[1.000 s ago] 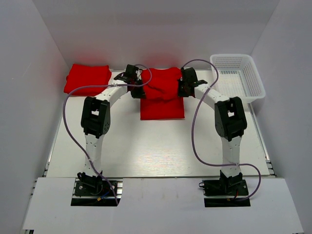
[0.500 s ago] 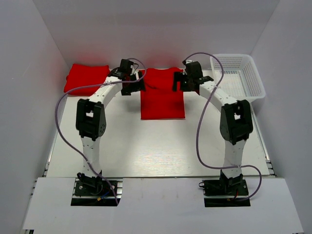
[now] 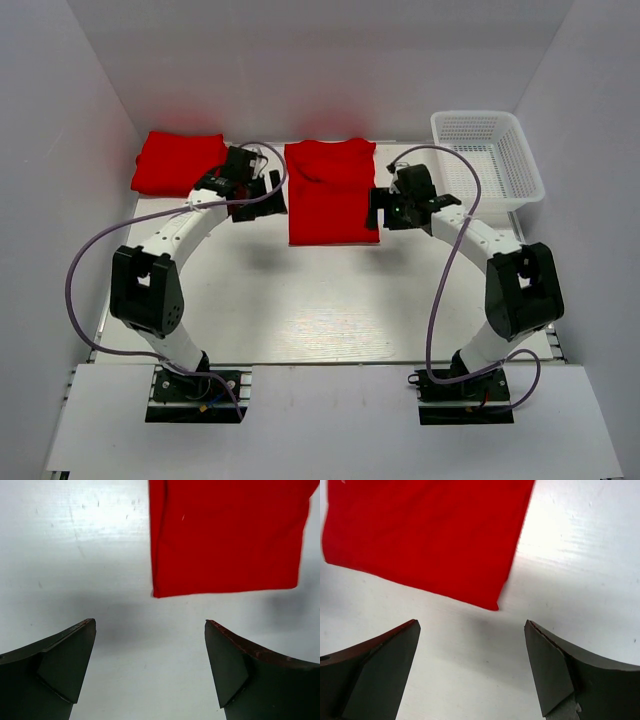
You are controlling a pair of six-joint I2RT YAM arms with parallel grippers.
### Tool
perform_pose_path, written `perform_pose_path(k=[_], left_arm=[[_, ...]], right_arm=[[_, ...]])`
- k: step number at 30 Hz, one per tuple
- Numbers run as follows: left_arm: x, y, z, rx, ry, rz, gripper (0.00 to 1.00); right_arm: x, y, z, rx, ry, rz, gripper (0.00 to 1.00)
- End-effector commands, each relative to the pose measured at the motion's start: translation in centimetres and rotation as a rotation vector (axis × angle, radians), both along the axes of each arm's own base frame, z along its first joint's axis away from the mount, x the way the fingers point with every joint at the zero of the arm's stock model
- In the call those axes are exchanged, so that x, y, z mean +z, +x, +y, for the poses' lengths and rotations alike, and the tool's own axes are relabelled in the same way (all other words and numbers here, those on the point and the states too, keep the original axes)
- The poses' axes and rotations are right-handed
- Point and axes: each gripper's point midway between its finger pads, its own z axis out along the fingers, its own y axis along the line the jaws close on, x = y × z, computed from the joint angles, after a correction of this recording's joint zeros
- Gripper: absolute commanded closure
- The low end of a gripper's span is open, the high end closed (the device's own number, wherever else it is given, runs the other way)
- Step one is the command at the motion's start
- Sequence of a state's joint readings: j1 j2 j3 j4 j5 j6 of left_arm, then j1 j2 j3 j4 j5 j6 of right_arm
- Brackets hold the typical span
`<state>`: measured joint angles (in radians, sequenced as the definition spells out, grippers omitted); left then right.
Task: Fold and stack the t-shirts
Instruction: Fold the folded rectangular tshirt in 1/3 of the way, then grab one side of the 2/3 rectangular tshirt with both arms
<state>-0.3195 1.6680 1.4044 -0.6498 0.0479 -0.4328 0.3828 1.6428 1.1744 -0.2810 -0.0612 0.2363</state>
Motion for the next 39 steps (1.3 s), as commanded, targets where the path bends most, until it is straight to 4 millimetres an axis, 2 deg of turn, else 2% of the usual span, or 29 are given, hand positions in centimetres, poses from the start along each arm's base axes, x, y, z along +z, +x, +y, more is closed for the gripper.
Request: perform_pose_path(k=[1, 4, 11, 15, 17, 20, 21, 22, 25, 27, 29, 31, 33, 36, 39], left_arm=[[-0.5, -1.4, -0.6, -0.041, -0.01, 0.008, 0.0], [-1.2, -1.6, -0.7, -0.047, -0.015, 0.015, 0.0], [-5.4, -1.9, -2.7, -0.095, 0.003, 0.089, 0.0], [-7.7, -1.7, -2.8, -0.088, 0.056, 0.127, 0.0], [-7.8, -1.2, -3.1, -0.084, 0.071, 0.118, 0.0], [-9.1, -1.1, -3.4, -0.089, 0.088, 0.134, 0.0], [-8.7, -0.6, -3.7, -0.088, 0.08, 0.114, 0.0], [-9.6, -0.5, -3.7, -0.089, 0.086, 0.128, 0.0], [-10.7, -0.6, -4.1, -0.098, 0.095, 0.149, 0.0], [-10.3, 0.0, -4.6, -0.102, 0.097, 0.132, 0.0], [-11.2, 0.0, -4.7, -0.102, 0.104, 0.151, 0.0], [-11.3, 0.0, -4.9, -0.104, 0.117, 0.154, 0.04], [-12.4, 0.0, -4.6, -0.099, 0.137, 0.178, 0.07], [-12.5, 0.0, -5.1, -0.108, 0.138, 0.177, 0.14], [-13.1, -0.3, -5.4, -0.117, 0.141, 0.183, 0.19]], right_arm=[[1.1, -0.3, -0.7, -0.049, 0.0, -0.048, 0.09], [0.2, -0.7, -0.7, -0.06, 0.005, -0.029, 0.09], [-1.9, -0.4, -1.1, -0.113, -0.019, 0.03, 0.09], [-3.1, -0.3, -1.5, -0.144, -0.048, 0.058, 0.09], [-3.2, 0.1, -1.4, -0.147, -0.052, 0.063, 0.09], [-4.5, 0.3, -1.4, -0.154, -0.071, 0.1, 0.09], [-4.7, 0.4, -1.3, -0.154, -0.073, 0.104, 0.09], [-4.7, 0.5, -1.3, -0.154, -0.075, 0.103, 0.09], [-5.1, 0.9, -1.3, -0.164, -0.084, 0.115, 0.09], [-5.7, 1.0, -1.2, -0.162, -0.092, 0.13, 0.09], [-6.2, 1.2, -1.0, -0.156, -0.095, 0.142, 0.09], [-6.7, 1.0, -0.6, -0.144, -0.094, 0.16, 0.09], [-7.1, 0.9, -0.4, -0.135, -0.102, 0.17, 0.09], [-7.5, 0.9, -0.4, -0.138, -0.109, 0.173, 0.09], [-8.0, 0.4, -0.1, -0.125, -0.107, 0.195, 0.2]])
